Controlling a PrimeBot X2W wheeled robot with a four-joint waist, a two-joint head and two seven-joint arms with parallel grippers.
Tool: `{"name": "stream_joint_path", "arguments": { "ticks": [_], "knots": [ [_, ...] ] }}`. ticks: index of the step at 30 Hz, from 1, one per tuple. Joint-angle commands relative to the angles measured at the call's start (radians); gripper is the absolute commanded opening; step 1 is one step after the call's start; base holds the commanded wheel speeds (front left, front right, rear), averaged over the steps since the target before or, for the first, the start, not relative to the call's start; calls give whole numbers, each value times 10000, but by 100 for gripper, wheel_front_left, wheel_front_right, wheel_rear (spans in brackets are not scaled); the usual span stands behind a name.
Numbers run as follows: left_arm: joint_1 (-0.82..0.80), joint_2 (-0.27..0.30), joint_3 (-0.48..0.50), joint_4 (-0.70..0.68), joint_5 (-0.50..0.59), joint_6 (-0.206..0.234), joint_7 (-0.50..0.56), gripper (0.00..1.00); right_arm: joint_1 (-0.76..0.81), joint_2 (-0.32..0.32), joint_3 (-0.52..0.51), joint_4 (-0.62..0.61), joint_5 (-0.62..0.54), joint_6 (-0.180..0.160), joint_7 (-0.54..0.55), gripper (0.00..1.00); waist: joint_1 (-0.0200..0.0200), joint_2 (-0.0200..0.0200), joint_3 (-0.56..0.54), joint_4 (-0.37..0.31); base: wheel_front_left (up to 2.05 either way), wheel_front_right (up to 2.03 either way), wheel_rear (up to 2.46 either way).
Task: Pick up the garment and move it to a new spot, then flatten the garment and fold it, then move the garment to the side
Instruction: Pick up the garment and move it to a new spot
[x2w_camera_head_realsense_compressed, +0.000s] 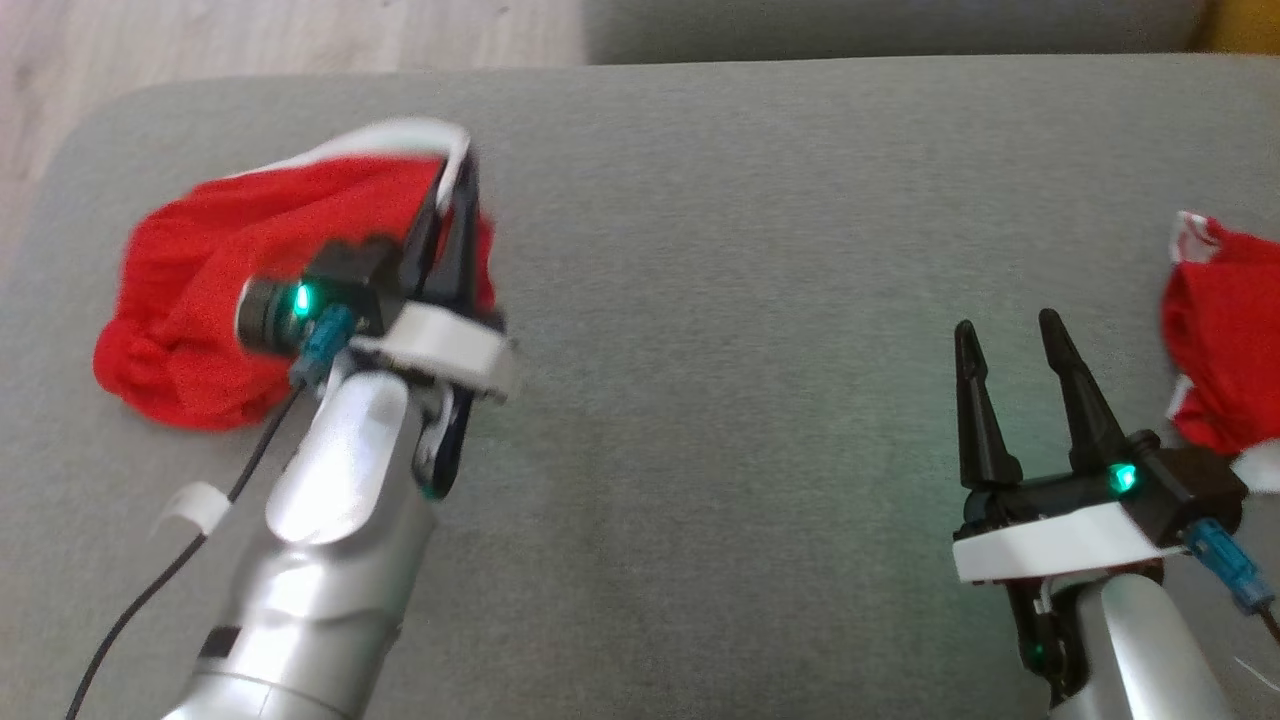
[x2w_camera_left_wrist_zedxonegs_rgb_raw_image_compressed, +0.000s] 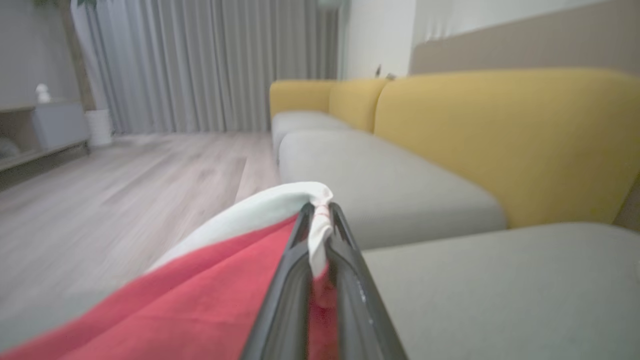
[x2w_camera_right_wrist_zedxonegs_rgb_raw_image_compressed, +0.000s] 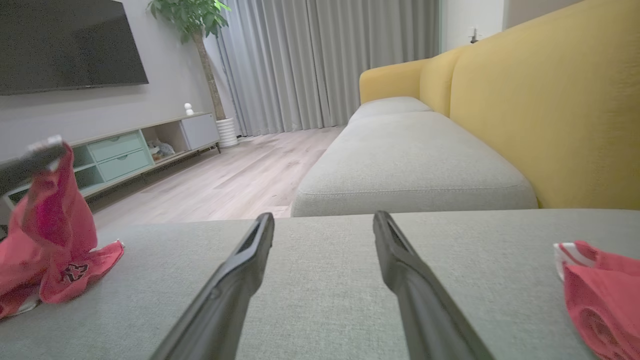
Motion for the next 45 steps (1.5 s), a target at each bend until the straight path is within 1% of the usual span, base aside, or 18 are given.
{"name": "stream_joint_path", "arguments": {
  "ticks": [1,5,6,7,11,16,18,22,23,24,25,27,29,33,37,40,43,45],
  "knots": [
    [-324,117,167,-1182,-23,12,-120,0,-214,-45,228,-320,92,-9,-109,100,1,0,-134,-335,0,0,0],
    [-145,109,-452,-3051,-717,405,-123,0,-298,-45,313,-328,185,-9,-109,100,1,0,-135,-825,0,0,0],
    [-174,108,-693,-3421,-876,567,-123,0,-319,-45,338,-327,223,-9,-109,100,1,0,-120,-951,0,0,0],
    [-174,108,-693,-3421,-876,567,-123,0,-319,-45,338,-327,223,-9,-109,100,1,0,-120,-951,0,0,0],
    [-473,107,-1696,-4499,-1574,1344,-124,0,-394,-45,530,-322,330,-9,-109,100,1,0,-46,-1468,0,0,0],
    [-1154,106,-2602,-5700,-2175,2602,-125,0,-541,-45,685,-323,456,-9,-109,100,1,0,133,-2070,0,0,0],
    [-1331,106,-3033,-5969,-2316,2996,-125,0,-583,-45,722,-301,473,-9,-109,100,1,0,160,-2225,0,0,0],
    [-1438,106,-4148,-6098,-2748,3406,-125,0,-613,-45,727,-309,513,-9,-109,100,1,0,255,-2362,0,0,0],
    [-1389,105,-4523,-6008,-2905,3425,-125,15,-611,-45,713,-318,529,-9,-109,100,1,0,284,-2352,0,0,0],
    [-1313,105,-5014,-5799,-3096,3361,-125,54,-606,-45,705,-315,545,-9,-109,100,1,0,311,-2325,0,0,0],
    [-1273,105,-5528,-5575,-3263,3218,-125,100,-606,-45,701,-311,554,-9,-109,100,1,0,344,-2290,0,0,0],
    [-1216,105,-6353,-5183,-3493,2947,-125,100,-630,-45,673,-315,564,-9,-109,100,1,0,422,-2199,0,0,0],
    [-1193,105,-6899,-4878,-3582,2790,-125,100,-662,-45,627,-306,569,-9,-109,100,1,0,468,-2092,0,0,0],
    [-1187,105,-7170,-4646,-3713,2686,-125,100,-689,-45,606,-272,536,-9,-109,100,1,0,468,-1889,0,0,0],
    [-1287,105,-6697,-4633,-3665,2785,-125,100,-664,-45,530,-273,511,-9,-109,100,1,0,350,-1645,0,0,0],
    [-1368,105,-6041,-4559,-3461,2859,-125,100,-599,-45,439,-302,468,-9,-109,100,1,0,221,-1407,0,0,0],
    [-1311,105,-5225,-4416,-3146,2798,-126,100,-513,-45,301,-316,411,-9,-109,100,1,0,83,-1092,0,0,0],
    [-1136,117,-4662,-4269,-2904,2652,-126,100,-433,-45,193,-325,371,-9,-109,100,1,0,-5,-837,0,0,0]
  ]
}}
